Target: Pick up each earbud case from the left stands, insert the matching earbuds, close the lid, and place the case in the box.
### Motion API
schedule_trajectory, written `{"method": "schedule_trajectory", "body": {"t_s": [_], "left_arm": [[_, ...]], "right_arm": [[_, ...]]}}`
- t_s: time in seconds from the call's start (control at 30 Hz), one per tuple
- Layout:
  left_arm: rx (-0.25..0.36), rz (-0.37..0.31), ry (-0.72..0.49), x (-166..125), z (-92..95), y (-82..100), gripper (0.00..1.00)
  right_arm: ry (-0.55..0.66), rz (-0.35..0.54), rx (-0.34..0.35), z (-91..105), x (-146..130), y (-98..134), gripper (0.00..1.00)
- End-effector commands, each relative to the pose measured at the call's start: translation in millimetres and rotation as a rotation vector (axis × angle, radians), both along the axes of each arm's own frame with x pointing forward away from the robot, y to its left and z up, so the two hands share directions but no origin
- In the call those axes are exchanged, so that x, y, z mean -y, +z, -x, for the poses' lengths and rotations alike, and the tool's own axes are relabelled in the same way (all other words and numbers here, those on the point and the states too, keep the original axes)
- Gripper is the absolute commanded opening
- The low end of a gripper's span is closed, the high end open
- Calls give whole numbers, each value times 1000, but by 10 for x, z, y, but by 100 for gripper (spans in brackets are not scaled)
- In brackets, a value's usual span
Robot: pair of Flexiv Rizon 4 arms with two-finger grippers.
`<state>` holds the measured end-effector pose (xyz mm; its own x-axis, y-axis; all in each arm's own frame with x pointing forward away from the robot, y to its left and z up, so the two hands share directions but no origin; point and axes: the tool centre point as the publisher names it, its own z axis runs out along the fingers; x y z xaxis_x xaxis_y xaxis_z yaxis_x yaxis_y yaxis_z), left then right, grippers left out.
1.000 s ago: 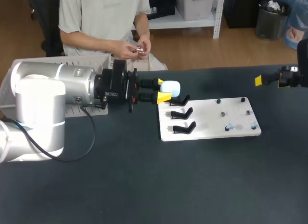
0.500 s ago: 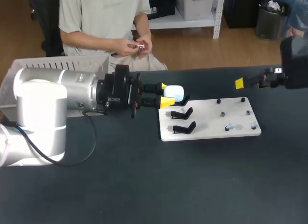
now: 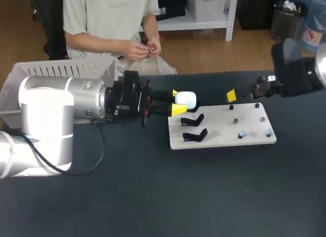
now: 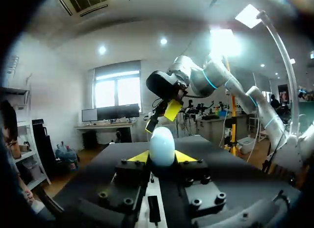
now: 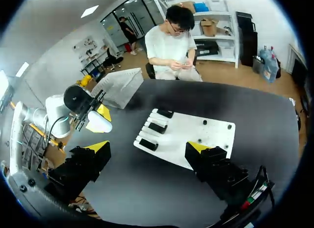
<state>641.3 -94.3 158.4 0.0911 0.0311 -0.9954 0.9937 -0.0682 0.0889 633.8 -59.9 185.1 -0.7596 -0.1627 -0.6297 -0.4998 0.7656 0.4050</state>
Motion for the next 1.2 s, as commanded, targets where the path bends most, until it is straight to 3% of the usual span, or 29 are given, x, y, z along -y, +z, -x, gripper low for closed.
{"method": "schedule_trajectory", "body": {"t_s": [0.03, 0.5, 1.2], "left_arm": [[-6, 4, -15, 34, -54, -43, 0], [-20, 12, -21, 59, -96, -102, 0], [-23, 9, -27, 61, -88, -126, 0]], "right_arm": [[-20, 65, 5, 10, -243, -34, 100], [54, 119, -22, 101, -576, -138, 100], [115, 111, -55, 76, -920, -186, 100]]}}
